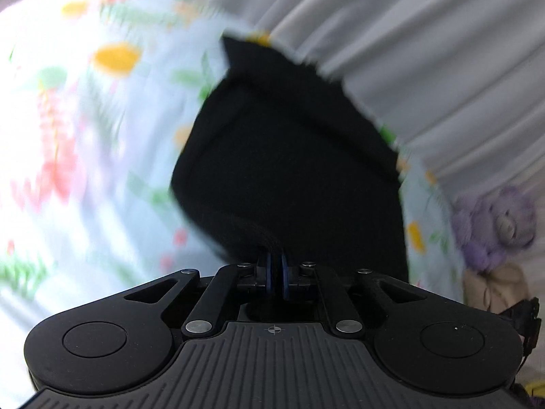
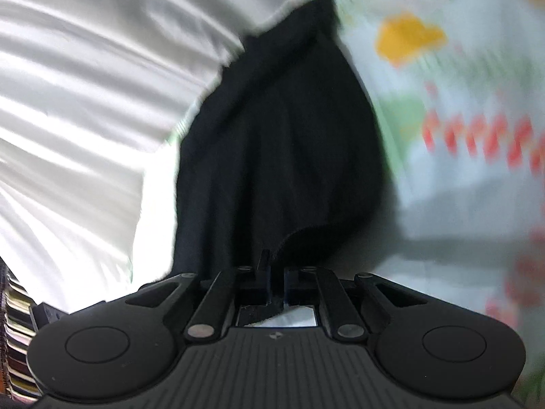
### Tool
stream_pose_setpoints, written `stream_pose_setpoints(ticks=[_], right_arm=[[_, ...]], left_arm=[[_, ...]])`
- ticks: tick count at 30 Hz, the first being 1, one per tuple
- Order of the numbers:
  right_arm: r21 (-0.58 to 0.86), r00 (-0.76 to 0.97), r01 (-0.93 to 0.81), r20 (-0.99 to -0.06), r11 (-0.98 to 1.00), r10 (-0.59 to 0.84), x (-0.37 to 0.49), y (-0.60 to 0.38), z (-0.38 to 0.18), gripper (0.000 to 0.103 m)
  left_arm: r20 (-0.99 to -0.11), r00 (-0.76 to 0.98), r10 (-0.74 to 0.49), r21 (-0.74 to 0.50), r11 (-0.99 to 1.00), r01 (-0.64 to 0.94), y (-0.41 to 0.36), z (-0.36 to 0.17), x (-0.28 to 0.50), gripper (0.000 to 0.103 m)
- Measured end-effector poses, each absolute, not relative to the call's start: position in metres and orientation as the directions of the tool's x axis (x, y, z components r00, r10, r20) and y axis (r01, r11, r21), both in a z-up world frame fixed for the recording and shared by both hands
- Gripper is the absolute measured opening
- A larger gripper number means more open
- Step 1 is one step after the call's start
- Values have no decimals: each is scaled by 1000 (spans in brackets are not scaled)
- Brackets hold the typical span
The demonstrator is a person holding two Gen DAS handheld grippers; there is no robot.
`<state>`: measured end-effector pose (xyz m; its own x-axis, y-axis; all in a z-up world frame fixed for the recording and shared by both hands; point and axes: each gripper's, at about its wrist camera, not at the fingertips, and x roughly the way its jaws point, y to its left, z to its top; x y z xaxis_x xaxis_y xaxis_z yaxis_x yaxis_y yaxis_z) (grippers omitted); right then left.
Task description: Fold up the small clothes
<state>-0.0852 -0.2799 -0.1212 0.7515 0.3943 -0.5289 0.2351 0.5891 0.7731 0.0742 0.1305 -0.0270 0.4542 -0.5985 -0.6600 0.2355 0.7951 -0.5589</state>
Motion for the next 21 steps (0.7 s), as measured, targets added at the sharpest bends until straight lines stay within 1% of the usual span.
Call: stream_pose_setpoints(ticks=[2,4,6,10,11,12,13,14,15,16,17,19,20,21], right_arm=[[769,785,205,-498,605,368,-71,-286,-108,6],[735,814,179,-484,654,321,-48,-290,-93,6],[671,823,185,-505,718,260,-25,-290,-85,6],[529,812,200,-561,825,162,21,-286,-82,6],[495,810,200,-570,846,142,31,-284,-82,6],[430,801,211,-591,878,97,41,-280,-82,6],[371,793,226,-607,901,50,44,-279,-84,9],[332,792,241,-611,912,13,47,-279,-86,18],[304,791,269,-611,914,-29,47,-282,-87,25],[298,793,289,-607,910,-54,44,-287,-87,38],[306,799,293,-598,906,-57,38,-290,-87,44],[327,810,260,-587,909,-21,32,-300,-90,48],[328,803,232,-596,916,11,33,-301,-93,52],[316,788,206,-614,926,34,36,-300,-97,54]], left_arm=[[-634,491,-597,-550,795,256,125,-13,91,8],[-620,535,-574,-520,811,267,115,-2,111,8],[-623,573,-532,-467,841,273,101,3,134,8],[-670,606,-429,-340,903,263,68,-6,174,8],[-683,612,-399,-305,917,257,60,-12,182,9],[-692,615,-379,-282,926,252,54,-18,188,13],[-698,620,-357,-263,934,242,52,-23,192,16],[-704,629,-330,-244,944,222,54,-28,194,25],[-703,637,-316,-237,949,209,56,-29,195,40],[-695,645,-318,-244,948,204,56,-29,195,49],[-684,652,-327,-257,944,205,62,-31,193,58],[-671,664,-330,-261,943,205,79,-33,189,59],[-672,660,-336,-254,942,220,83,-35,189,61],[-677,648,-349,-251,937,243,84,-37,192,62]])
